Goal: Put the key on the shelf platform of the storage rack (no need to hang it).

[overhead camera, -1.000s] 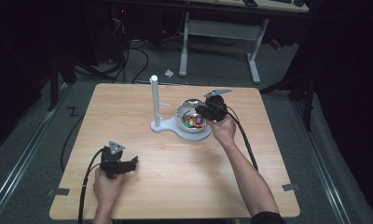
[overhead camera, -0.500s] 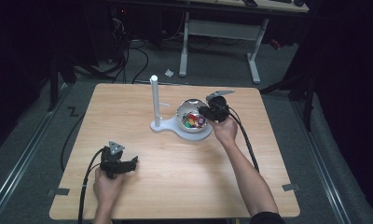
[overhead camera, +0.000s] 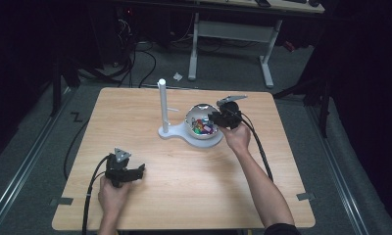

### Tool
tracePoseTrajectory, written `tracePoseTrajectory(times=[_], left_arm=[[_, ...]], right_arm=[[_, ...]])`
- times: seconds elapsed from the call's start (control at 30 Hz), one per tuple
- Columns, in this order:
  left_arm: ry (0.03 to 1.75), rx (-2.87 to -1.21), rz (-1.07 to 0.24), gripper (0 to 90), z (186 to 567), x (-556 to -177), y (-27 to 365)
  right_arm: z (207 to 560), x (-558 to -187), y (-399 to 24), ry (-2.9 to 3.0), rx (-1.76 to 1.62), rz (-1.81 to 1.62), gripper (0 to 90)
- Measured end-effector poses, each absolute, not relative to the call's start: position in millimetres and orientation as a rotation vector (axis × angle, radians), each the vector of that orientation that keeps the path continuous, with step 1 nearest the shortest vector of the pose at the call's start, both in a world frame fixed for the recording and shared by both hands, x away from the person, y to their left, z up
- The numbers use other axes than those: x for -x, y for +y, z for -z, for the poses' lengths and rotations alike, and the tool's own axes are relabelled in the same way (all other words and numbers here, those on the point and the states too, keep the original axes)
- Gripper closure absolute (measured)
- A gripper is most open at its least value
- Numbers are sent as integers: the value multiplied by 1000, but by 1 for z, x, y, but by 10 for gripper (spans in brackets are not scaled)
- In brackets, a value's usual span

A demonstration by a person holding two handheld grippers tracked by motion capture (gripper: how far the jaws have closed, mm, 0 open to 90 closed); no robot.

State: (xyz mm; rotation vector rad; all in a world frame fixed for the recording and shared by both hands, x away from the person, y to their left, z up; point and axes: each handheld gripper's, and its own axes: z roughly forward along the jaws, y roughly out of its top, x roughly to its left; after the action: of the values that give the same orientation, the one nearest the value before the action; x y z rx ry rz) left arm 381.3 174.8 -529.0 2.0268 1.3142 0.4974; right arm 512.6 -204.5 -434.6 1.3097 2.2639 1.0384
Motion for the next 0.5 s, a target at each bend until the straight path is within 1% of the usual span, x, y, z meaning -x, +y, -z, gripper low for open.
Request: tracePoseTrajectory(times=[0.2, 0.4, 0.5], left_arm=[[1314, -2027, -497, 178, 529, -381, 175], [1315, -2025, -498, 178, 529, -381, 175], [1315, -2025, -498, 178, 529, -381, 175]], right_arm=[[430, -507, -209, 2255, -1305, -1070, 676], [423, -498, -219, 2230, -1309, -1101, 610], [418, -492, -226, 2210, -1315, -1127, 561]])
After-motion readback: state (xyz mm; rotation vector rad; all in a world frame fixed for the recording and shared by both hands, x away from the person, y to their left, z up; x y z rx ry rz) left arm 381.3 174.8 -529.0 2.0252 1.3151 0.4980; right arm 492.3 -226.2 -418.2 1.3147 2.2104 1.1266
